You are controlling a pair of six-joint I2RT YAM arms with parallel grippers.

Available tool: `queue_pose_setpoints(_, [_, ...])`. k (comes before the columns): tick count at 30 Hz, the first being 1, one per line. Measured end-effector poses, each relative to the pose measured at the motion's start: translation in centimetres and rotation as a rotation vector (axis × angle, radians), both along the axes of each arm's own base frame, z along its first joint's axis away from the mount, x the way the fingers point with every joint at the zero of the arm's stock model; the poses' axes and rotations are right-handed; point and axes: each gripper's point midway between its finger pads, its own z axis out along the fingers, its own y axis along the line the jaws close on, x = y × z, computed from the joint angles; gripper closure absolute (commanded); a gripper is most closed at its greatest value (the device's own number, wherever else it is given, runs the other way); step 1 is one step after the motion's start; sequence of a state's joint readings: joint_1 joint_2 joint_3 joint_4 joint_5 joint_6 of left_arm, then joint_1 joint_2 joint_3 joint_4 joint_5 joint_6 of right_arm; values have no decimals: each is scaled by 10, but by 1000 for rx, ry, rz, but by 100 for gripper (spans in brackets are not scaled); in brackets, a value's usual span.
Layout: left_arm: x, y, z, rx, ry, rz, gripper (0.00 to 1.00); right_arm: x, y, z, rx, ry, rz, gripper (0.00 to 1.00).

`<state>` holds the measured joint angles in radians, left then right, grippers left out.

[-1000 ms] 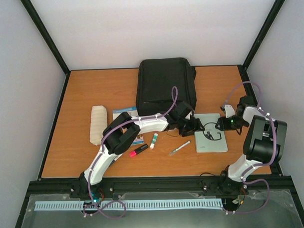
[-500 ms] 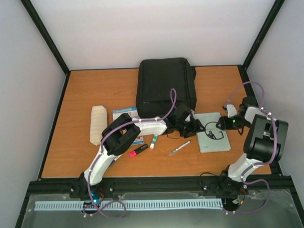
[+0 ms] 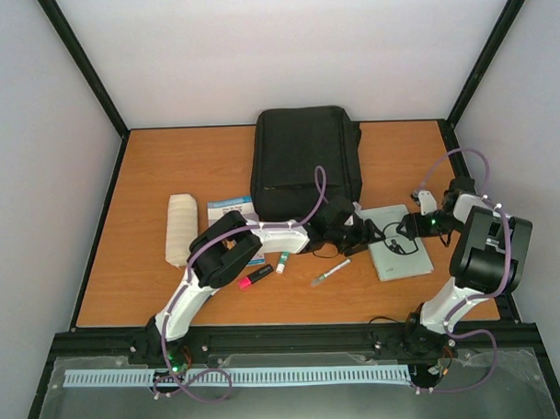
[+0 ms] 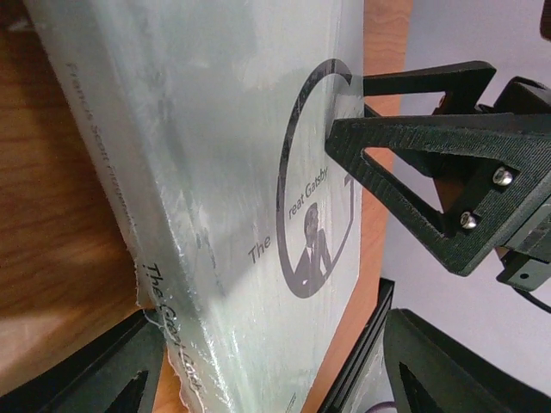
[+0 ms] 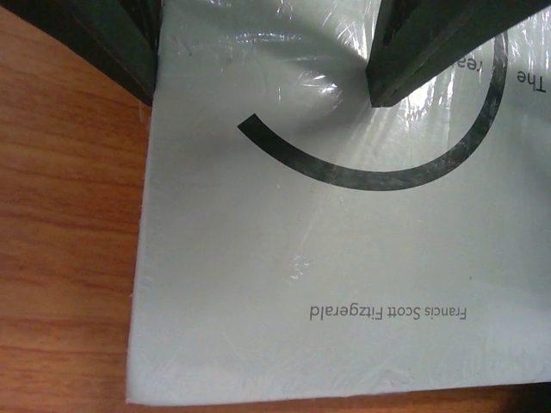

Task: Pack the student bag
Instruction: Pick up the book from the center of the board.

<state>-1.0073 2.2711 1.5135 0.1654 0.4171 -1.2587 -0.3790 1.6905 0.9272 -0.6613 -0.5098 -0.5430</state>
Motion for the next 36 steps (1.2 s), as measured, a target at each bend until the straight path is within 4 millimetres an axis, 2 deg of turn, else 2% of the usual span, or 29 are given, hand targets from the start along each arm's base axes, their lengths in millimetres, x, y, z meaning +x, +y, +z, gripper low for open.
queue_pose_setpoints(7, [11,-7,-3,-57,-47,38,34,6,-1,0,14,-12,6,37])
queue_pose_setpoints(20, [23,-11,-15,-91,-32,110,77,7,-6,3,22,-18,-22,38])
queue_pose_setpoints(28, [24,-16,12,-176,-91,96,98,0,-17,18,39,-26,-74,36])
queue_pose_setpoints(33, [24,-1,41,-203,-149,95,99,-13,-11,41,63,-33,-70,32])
queue_pose_setpoints(36, [25,15,62,-216,-179,92,99,-15,-13,69,57,-90,-74,29])
